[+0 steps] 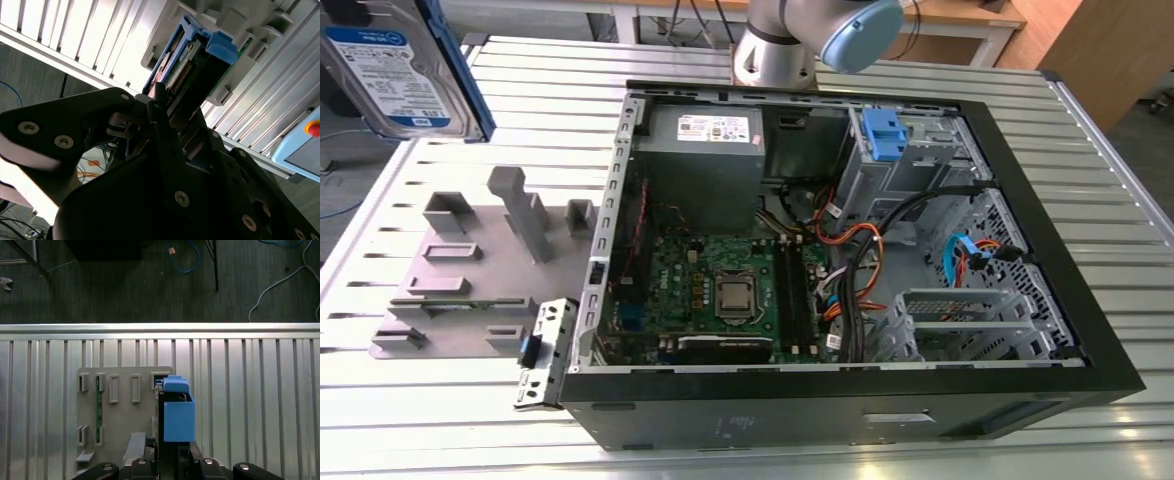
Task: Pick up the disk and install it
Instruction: 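Pick up the disk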
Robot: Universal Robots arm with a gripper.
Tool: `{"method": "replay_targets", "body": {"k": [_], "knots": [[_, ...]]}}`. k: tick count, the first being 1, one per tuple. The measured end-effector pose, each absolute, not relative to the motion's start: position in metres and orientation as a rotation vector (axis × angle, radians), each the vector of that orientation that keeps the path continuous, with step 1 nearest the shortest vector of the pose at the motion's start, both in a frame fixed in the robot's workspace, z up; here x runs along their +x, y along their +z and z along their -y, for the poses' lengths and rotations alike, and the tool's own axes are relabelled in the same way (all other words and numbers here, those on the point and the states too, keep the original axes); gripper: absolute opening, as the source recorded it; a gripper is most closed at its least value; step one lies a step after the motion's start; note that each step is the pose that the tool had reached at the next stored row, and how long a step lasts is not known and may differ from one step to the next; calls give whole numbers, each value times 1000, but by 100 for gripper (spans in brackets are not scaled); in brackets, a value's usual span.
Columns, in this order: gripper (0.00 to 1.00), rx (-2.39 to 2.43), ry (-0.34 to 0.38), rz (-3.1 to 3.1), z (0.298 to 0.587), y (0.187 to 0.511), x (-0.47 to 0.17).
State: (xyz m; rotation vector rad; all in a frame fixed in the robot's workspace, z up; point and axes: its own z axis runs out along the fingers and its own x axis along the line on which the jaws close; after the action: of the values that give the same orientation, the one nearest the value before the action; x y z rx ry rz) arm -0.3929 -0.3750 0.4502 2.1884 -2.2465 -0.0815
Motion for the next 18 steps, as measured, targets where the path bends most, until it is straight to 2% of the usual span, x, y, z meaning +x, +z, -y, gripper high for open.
{"method": "replay_targets", "body": {"k": [18], "knots": [[35, 2188, -81, 2247, 375, 465, -393]]}}
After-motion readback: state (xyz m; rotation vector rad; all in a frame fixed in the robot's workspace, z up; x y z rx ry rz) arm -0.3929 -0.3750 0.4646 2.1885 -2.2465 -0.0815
